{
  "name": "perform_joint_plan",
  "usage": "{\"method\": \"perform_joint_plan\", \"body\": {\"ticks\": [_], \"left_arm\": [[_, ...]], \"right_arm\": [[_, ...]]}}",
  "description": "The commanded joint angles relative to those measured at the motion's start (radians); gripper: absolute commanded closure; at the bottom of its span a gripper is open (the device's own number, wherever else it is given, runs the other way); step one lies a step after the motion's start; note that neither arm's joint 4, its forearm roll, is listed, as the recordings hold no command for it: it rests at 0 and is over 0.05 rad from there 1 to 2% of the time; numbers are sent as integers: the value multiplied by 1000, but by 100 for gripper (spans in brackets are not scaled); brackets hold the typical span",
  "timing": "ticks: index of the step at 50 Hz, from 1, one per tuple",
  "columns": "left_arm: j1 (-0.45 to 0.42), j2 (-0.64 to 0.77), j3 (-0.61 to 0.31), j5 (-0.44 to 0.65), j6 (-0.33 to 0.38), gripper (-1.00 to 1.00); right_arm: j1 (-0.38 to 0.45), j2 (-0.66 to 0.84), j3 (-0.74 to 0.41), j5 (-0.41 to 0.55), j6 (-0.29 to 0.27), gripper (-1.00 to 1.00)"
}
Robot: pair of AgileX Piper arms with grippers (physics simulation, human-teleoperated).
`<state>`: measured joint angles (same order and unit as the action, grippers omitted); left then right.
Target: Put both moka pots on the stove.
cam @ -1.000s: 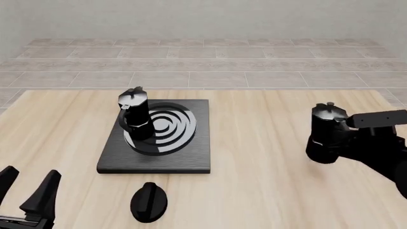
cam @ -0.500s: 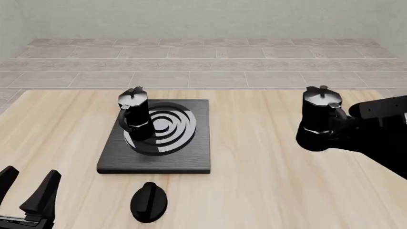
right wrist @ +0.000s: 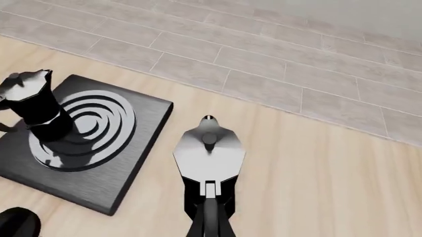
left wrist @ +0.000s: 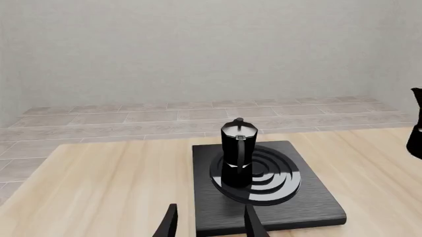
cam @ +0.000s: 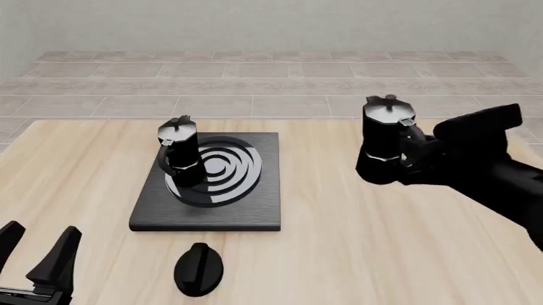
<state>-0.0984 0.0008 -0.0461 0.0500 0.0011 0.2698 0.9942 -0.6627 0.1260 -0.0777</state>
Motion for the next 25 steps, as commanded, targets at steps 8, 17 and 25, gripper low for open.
{"method": "perform_joint_plan", "body": {"ticks": [8, 17, 25], "left_arm": [[-1, -1, 1, 0, 1, -100], [0, -1, 1, 0, 1, -100], [0, -1, 1, 0, 1, -100]], "right_arm": [[117, 112, -83, -98, 39, 100], [149, 204, -130, -148, 49, 100], [178, 294, -175, -187, 54, 100]]}}
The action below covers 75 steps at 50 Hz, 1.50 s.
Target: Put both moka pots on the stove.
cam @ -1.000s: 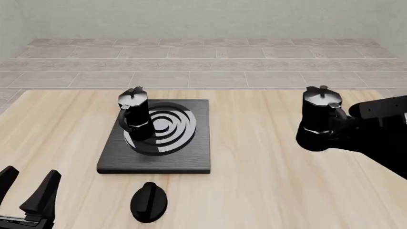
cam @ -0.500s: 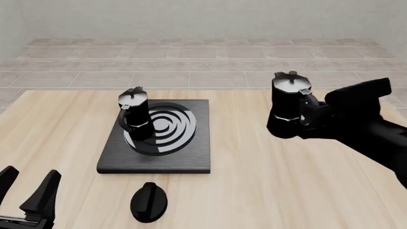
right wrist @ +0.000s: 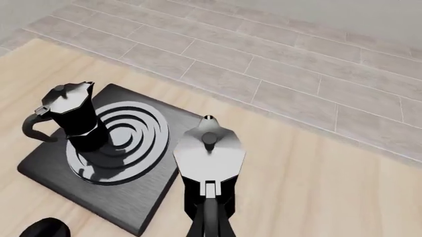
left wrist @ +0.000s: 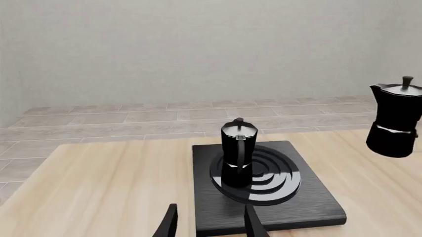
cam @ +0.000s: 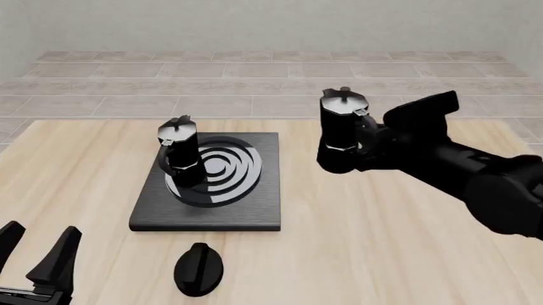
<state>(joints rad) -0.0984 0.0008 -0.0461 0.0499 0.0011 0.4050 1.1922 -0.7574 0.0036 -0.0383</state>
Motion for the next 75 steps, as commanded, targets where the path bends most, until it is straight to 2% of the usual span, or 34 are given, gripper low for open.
{"method": "perform_joint_plan", "body": {"ticks": [1, 17, 37, 75], "left_arm": [[0, -1, 1, 0, 1, -100], [-1, -1, 1, 0, 1, -100], [0, -1, 1, 0, 1, -100], [0, -1, 1, 0, 1, -100]], "right_arm": [[45, 104, -85, -66, 16, 100], [98, 272, -198, -117, 34, 100], [159, 437, -335, -137, 44, 100], [221, 654, -553, -128, 66, 100]]}}
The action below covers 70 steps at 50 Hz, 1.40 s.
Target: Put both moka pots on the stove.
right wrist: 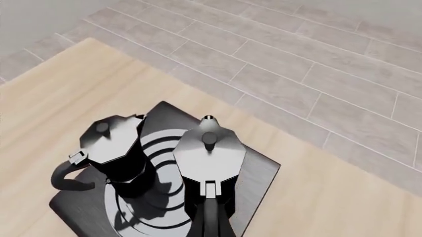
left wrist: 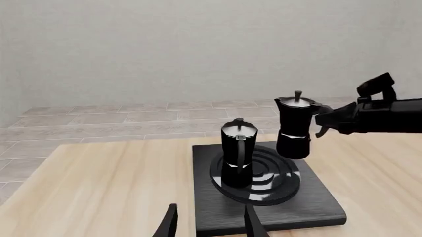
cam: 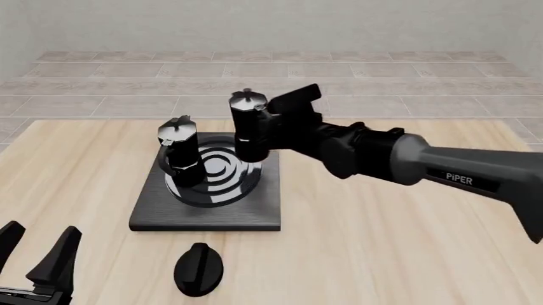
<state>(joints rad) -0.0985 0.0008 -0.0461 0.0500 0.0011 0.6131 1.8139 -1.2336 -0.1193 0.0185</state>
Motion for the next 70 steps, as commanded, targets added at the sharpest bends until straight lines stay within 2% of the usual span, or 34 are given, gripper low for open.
{"method": "perform_joint_plan", "body": {"ticks": [1, 20, 49, 50, 70], "left_arm": [[0, -1, 1, 0, 1, -100], [0, -1, 1, 0, 1, -100], [0, -1, 1, 0, 1, -100], [0, -1, 1, 0, 1, -100], [0, -1, 1, 0, 1, -100]], "right_arm": [[13, 37, -81, -6, 8, 100], [41, 109, -142, -2, 21, 100], [39, 152, -126, -13, 41, 100], [37, 152, -125, -14, 41, -100], [26, 92, -62, -12, 37, -100]]}}
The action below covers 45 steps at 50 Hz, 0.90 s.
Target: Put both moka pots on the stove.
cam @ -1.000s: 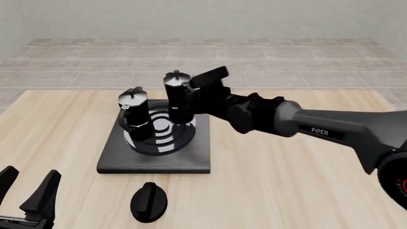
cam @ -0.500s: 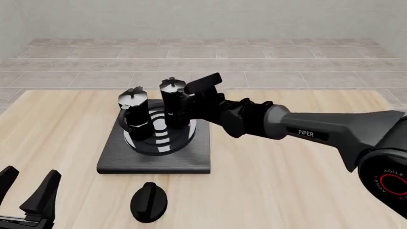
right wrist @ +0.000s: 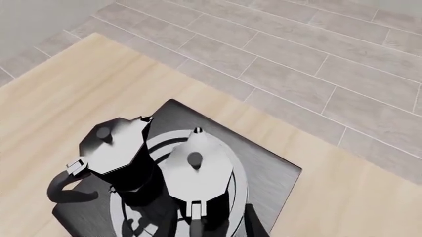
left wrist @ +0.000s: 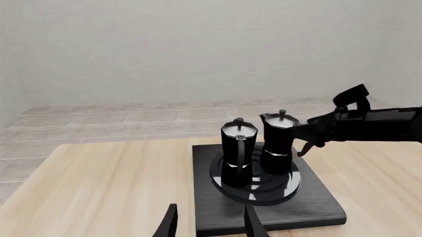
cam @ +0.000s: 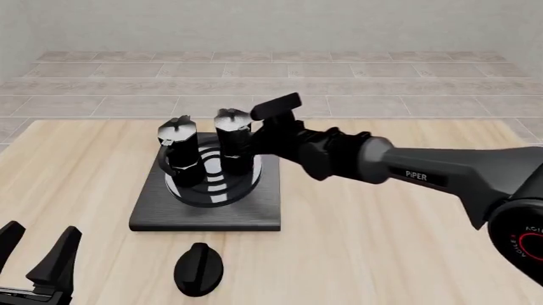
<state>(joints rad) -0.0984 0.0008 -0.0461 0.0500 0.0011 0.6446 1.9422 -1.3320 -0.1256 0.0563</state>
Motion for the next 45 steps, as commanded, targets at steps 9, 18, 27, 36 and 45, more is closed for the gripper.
{"method": "perform_joint_plan", "body": {"ticks": [9, 18, 27, 36, 45], "left_arm": [[0, -1, 1, 0, 1, -100], [-1, -1, 1, 0, 1, -100], [-1, -1, 1, 0, 1, -100], [0, -1, 1, 0, 1, -100], [0, -1, 1, 0, 1, -100]], "right_arm": [[-4, -130, 131, -7, -1, -100], [-6, -255, 243, -9, -5, -100], [-5, -406, 375, -14, -7, -100], [-20, -535, 491, -23, -5, -100], [-42, -709, 636, -30, 5, -100]]}}
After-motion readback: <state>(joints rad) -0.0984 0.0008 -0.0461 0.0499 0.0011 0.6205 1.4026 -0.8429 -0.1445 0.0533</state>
